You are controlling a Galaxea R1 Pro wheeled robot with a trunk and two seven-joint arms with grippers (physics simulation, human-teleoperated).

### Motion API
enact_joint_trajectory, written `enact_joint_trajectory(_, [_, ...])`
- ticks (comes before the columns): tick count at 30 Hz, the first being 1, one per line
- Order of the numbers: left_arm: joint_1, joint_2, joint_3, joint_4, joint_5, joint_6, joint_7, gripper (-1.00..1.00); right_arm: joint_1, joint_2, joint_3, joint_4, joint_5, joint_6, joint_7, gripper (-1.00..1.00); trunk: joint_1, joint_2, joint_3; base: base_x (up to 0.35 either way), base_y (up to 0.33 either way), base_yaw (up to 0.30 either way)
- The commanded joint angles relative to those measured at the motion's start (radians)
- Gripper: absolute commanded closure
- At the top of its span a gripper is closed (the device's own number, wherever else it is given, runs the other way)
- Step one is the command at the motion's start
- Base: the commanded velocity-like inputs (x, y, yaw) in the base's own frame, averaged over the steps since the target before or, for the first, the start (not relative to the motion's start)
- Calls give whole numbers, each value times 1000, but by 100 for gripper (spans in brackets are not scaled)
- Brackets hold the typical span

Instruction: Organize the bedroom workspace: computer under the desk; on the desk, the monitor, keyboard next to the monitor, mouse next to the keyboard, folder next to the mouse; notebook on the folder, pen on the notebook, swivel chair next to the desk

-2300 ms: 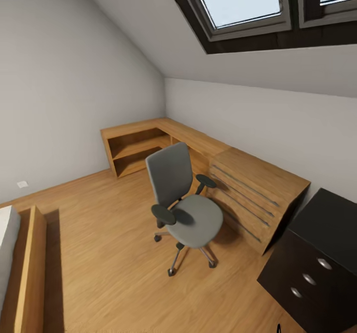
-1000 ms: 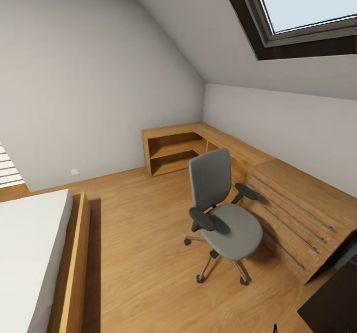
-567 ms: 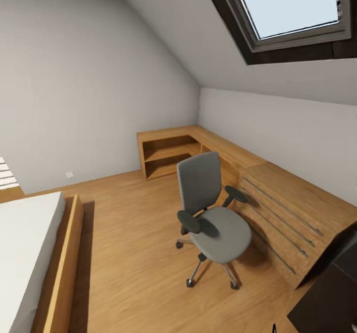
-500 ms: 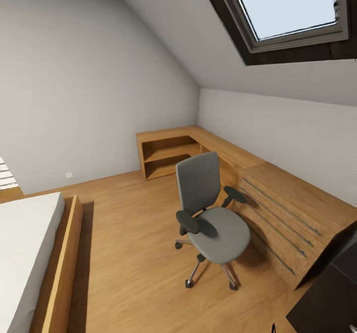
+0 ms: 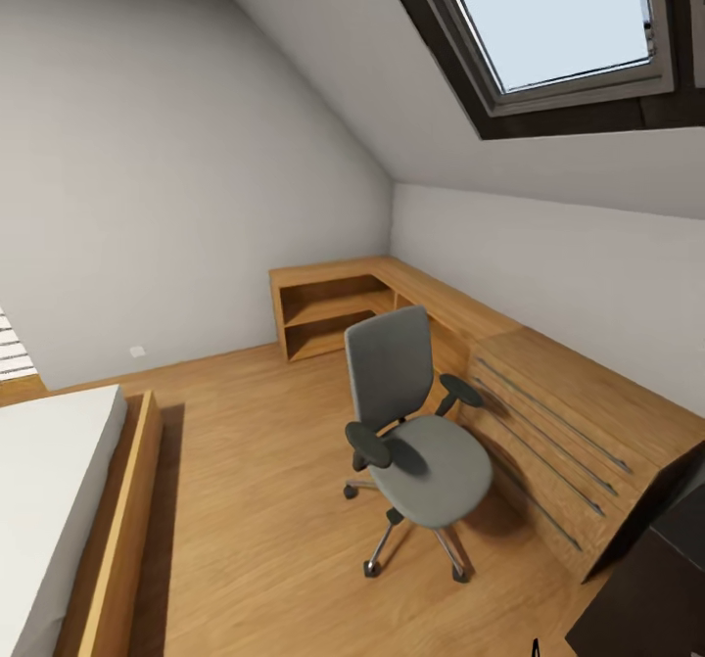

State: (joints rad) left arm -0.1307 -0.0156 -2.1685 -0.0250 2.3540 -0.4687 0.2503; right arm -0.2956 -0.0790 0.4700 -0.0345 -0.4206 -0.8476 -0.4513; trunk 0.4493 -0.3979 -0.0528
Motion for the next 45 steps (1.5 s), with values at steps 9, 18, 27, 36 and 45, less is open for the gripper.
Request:
enact_joint_trajectory(9, [-1, 0, -10, -3, 2, -2, 9, -100, 0, 3, 10, -1, -5, 5, -5, -100, 1, -2, 8, 0, -2, 83])
enact_joint_trajectory(18, [-1, 0, -10, -3, 2, -5, 9, -100, 0, 3, 10, -1, -6, 8, -3, -100, 1, -2, 9, 0, 0, 10])
enact_joint_trajectory(27, [-1, 0, -10, -3, 2, -6, 9, -100, 0, 11, 10, -1, -6, 8, -4, -100, 1, -2, 7, 0, 0, 113])
enact_joint_trajectory(36, [-1, 0, -10, -3, 2, -5, 9, -100, 0, 11, 10, -1, -6, 9, -4, -100, 1, -2, 3, 0, 0, 240])
enact_joint_trajectory(45, [-1, 0, -9, -3, 2, -6, 9, -100, 0, 12, 10, -1, -6, 10, -4, -100, 1, -2, -2, 0, 0, 250])
